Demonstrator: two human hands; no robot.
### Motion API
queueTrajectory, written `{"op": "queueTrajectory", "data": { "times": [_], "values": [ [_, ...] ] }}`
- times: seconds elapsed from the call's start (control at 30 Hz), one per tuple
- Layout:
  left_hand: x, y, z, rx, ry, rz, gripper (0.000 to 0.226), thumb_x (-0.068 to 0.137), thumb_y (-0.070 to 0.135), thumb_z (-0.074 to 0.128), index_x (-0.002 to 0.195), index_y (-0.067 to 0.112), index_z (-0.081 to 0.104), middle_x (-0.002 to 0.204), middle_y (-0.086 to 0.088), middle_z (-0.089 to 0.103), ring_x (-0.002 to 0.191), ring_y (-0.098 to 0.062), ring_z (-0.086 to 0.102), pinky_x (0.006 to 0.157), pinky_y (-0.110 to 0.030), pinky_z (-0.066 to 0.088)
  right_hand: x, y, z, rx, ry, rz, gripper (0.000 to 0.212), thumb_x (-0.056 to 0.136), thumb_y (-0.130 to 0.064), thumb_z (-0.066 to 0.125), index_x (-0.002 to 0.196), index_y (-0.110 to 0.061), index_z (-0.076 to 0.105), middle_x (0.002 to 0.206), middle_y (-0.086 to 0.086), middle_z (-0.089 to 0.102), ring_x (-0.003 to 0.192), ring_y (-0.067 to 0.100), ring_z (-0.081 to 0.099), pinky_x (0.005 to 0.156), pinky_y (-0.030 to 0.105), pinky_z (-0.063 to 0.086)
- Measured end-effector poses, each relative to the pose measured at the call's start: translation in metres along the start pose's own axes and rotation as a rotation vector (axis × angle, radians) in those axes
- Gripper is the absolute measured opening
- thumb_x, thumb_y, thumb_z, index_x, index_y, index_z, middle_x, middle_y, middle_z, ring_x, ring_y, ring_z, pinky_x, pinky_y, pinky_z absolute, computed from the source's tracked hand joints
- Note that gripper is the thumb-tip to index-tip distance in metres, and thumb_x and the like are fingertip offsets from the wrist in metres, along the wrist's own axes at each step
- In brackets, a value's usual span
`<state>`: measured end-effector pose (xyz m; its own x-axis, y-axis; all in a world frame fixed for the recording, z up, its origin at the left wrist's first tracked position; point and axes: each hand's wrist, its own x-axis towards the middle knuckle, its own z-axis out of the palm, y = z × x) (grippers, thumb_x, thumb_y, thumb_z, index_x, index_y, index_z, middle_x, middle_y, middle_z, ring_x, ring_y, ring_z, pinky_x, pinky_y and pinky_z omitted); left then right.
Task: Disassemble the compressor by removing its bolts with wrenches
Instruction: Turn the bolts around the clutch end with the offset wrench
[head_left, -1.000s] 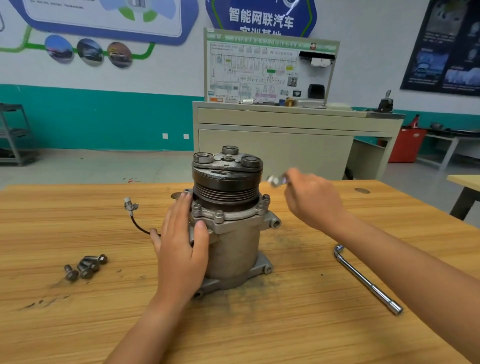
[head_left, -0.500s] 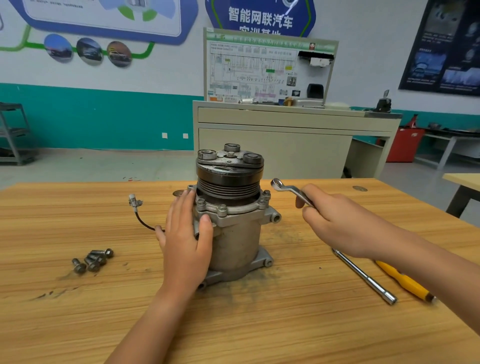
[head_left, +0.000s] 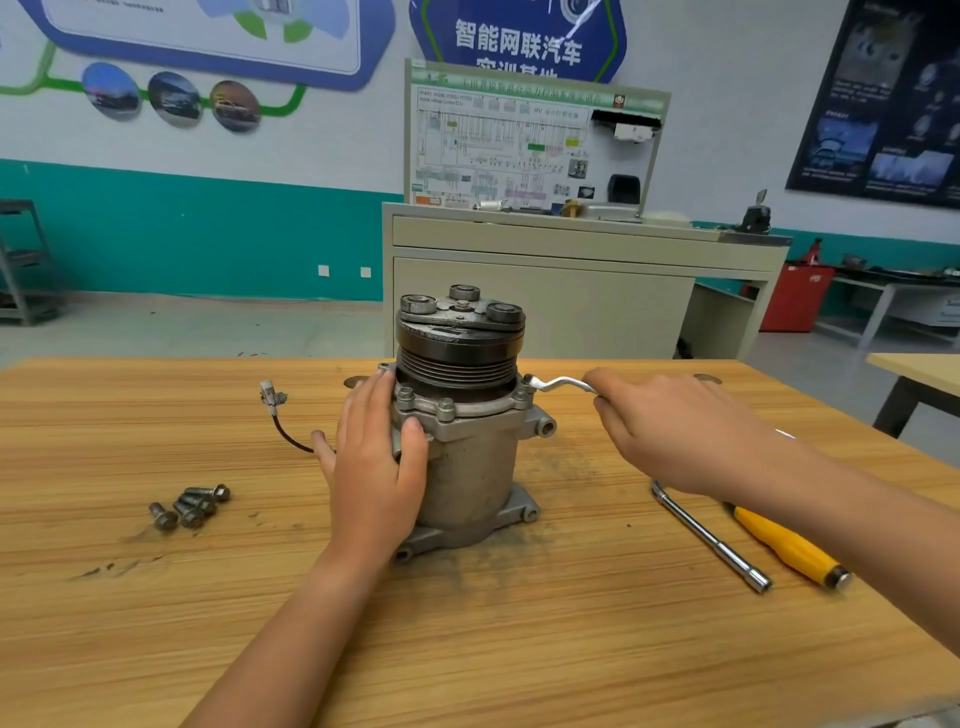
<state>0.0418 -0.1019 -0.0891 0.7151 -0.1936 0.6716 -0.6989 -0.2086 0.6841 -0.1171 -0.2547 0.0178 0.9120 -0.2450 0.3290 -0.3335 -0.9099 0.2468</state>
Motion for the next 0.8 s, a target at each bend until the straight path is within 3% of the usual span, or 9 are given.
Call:
{"op": "queueTrajectory", "data": {
  "times": [0.07, 0.27, 0.4, 0.53, 0.7, 0.8],
  "values": [
    [0.001, 0.0, 0.0, 0.013, 0.003, 0.005, 0.07, 0.08, 0.05, 0.019, 0.142, 0.021, 0.036, 0.147, 0.005, 0.036, 0.138, -0.012, 0.027, 0.112, -0.054, -0.001, 0.001, -0.001, -0.001, -0.016, -0.017, -0.004, 0.026, 0.099, -0.03, 0.023, 0.12, -0.026, 0.039, 0.064, -0.006, 0.047, 0.06, 0.015, 0.049, 0.051, 0.029, 0.037],
    [0.002, -0.003, 0.001, 0.041, -0.001, 0.016, 0.07, 0.081, 0.051, 0.019, 0.143, 0.022, 0.035, 0.148, 0.006, 0.035, 0.14, -0.012, 0.023, 0.112, -0.054, -0.002, 0.001, -0.016, 0.0, -0.106, 0.017, 0.016, 0.027, 0.099, -0.023, 0.029, 0.124, -0.022, 0.038, 0.059, -0.004, 0.042, 0.052, 0.014, 0.042, 0.042, 0.027, 0.029],
    [0.0, -0.004, 0.002, 0.033, -0.002, 0.005, 0.069, 0.082, 0.05, 0.02, 0.144, 0.024, 0.033, 0.149, 0.007, 0.033, 0.14, -0.01, 0.021, 0.112, -0.053, -0.003, 0.003, -0.024, -0.011, -0.255, -0.011, 0.003, 0.017, 0.095, -0.014, 0.036, 0.11, -0.015, 0.044, 0.055, -0.003, 0.032, 0.045, 0.013, 0.029, 0.039, 0.025, 0.019],
    [0.001, -0.003, 0.003, 0.005, 0.008, 0.008, 0.07, 0.081, 0.051, 0.018, 0.143, 0.023, 0.035, 0.147, 0.006, 0.036, 0.138, -0.013, 0.028, 0.112, -0.054, -0.001, 0.007, -0.03, -0.022, -0.357, -0.048, -0.048, 0.02, 0.091, -0.006, 0.037, 0.107, -0.012, 0.047, 0.055, -0.002, 0.028, 0.044, 0.013, 0.024, 0.039, 0.026, 0.017],
    [0.002, -0.003, 0.004, 0.0, 0.035, 0.03, 0.067, 0.081, 0.048, 0.02, 0.14, 0.02, 0.039, 0.144, 0.004, 0.04, 0.136, -0.013, 0.031, 0.112, -0.055, 0.0, 0.004, -0.04, -0.02, -0.371, -0.131, -0.06, 0.04, 0.089, 0.0, 0.038, 0.129, 0.001, 0.03, 0.057, 0.001, 0.027, 0.045, 0.015, 0.027, 0.038, 0.027, 0.021],
    [0.003, -0.002, 0.004, 0.026, 0.059, 0.041, 0.066, 0.081, 0.046, 0.02, 0.138, 0.018, 0.041, 0.142, 0.003, 0.042, 0.134, -0.012, 0.033, 0.112, -0.057, 0.0, 0.006, -0.045, -0.025, -0.394, -0.106, -0.099, 0.038, 0.09, 0.001, 0.039, 0.128, 0.002, 0.034, 0.061, 0.003, 0.032, 0.058, 0.02, 0.04, 0.038, 0.027, 0.022]
  ]
}}
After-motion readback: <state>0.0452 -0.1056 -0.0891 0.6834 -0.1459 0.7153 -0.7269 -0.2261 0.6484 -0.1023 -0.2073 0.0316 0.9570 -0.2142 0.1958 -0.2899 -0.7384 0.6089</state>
